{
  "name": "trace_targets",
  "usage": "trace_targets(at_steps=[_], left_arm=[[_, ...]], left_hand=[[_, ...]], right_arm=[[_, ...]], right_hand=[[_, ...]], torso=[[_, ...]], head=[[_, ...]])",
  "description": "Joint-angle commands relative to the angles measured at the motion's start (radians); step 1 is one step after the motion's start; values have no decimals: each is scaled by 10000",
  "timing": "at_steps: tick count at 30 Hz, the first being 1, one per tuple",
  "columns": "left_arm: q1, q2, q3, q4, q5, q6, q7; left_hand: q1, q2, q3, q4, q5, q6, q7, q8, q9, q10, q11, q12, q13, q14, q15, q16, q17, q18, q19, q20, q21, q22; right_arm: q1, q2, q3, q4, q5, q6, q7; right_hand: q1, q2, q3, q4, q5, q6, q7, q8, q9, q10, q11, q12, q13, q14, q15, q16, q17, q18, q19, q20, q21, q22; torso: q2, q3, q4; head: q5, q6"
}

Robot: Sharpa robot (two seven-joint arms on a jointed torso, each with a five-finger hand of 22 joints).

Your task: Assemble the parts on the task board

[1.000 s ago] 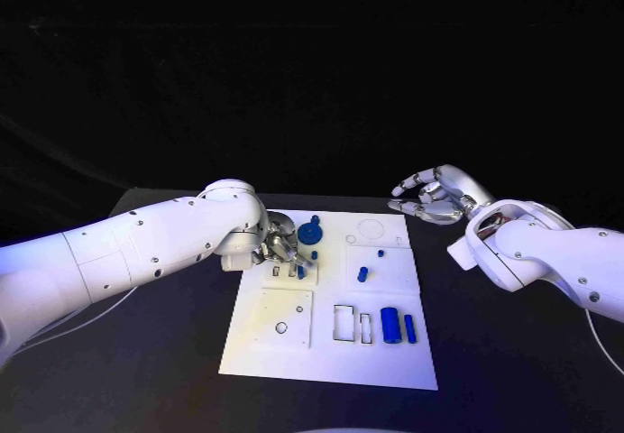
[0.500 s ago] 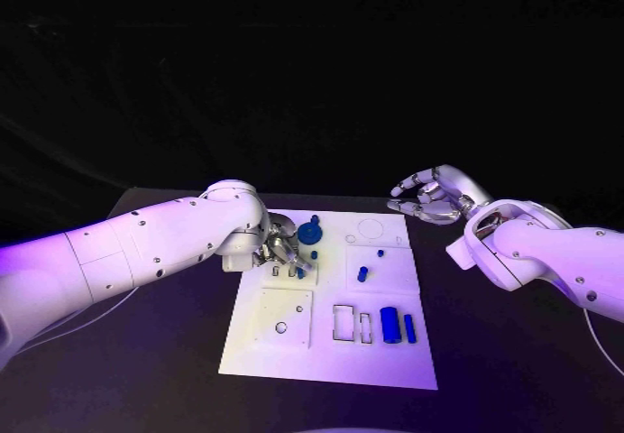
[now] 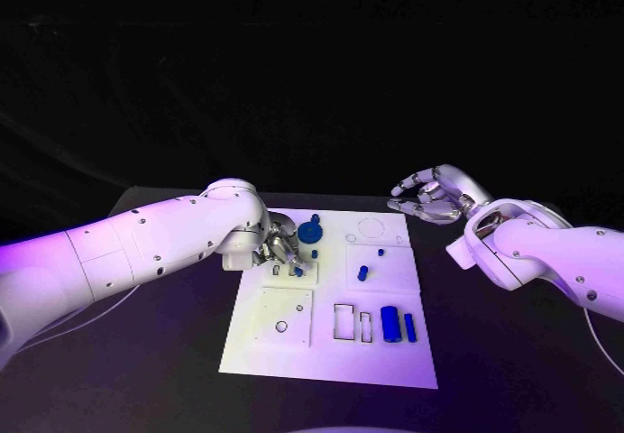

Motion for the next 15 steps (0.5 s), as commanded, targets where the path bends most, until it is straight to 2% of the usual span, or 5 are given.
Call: trace_targets(at_steps=[1, 3, 5, 7, 15], left_arm=[[-5, 23, -3, -19, 192, 73, 2], [-5, 16, -4, -41, 251, 33, 7], [-5, 0, -5, -67, 349, -21, 14], [-5, -20, -6, -85, 458, -60, 21], [-6, -244, 4, 41, 821, -375, 82]], left_hand=[[184, -18, 384, -73, -30, -20, -40, 54, 55, -10, -85, 23, -9, 1019, -73, 33, 2632, -127, 57, -34, 45, 23], [254, -491, 2086, -405, -8, -92, 12, 176, 200, -25, -91, -21, -65, 1019, -64, 33, 2632, -130, 55, -35, 65, 59], [268, -555, 2310, -510, 19, -116, -32, 195, 224, -14, -96, -18, -67, 1019, -65, 33, 2632, -138, 55, -15, 68, 65], [-65, -843, 3353, -880, -13, -153, 2, 378, 396, 51, -80, -18, -88, 1019, -60, 33, 2632, -133, 55, -4, 83, 92], [-498, -1003, 4435, -1586, 44, -183, -31, 657, 652, 197, -88, 29, -33, 1019, -66, 33, 2632, -138, 45, 18, 79, 90]], right_arm=[[-7, 11, -1, -2, -46, 160, -15], [-7, 16, -2, -7, -46, 173, -23], [-7, 24, -4, -13, -46, 191, -32], [-7, 30, -5, -19, -46, 204, -40], [-7, 36, -11, -31, -45, 239, -52]], right_hand=[[-11, -57, -22, 32, 44, 2, -9, 55, 11, -63, -21, -30, 864, 723, -27, -55, 1188, 146, -74, -25, -35, 477], [-6, -56, -25, 38, 68, -15, -7, 50, 12, -82, -22, -54, 840, 722, -28, -58, 1183, 148, -79, -26, -46, 470], [-6, -56, -25, 38, 68, -15, -7, 50, 12, -82, -22, -54, 840, 722, -28, -58, 1183, 148, -79, -26, -46, 470], [-6, -56, -25, 38, 68, -15, -7, 50, 12, -82, -22, -54, 840, 722, -28, -58, 1183, 148, -79, -26, -46, 470], [-12, -57, -32, 50, 84, -27, -5, 46, 14, -87, -21, -60, 834, 720, -28, -62, 1173, 151, -86, -28, -60, 460]], torso=[[-3, -1, -3], [-8, 2, 3], [-12, 4, 4], [-14, 3, 9], [2, 7, 16]], head=[[2, -5], [4, -1], [9, 2], [3, 0], [17, 27]])
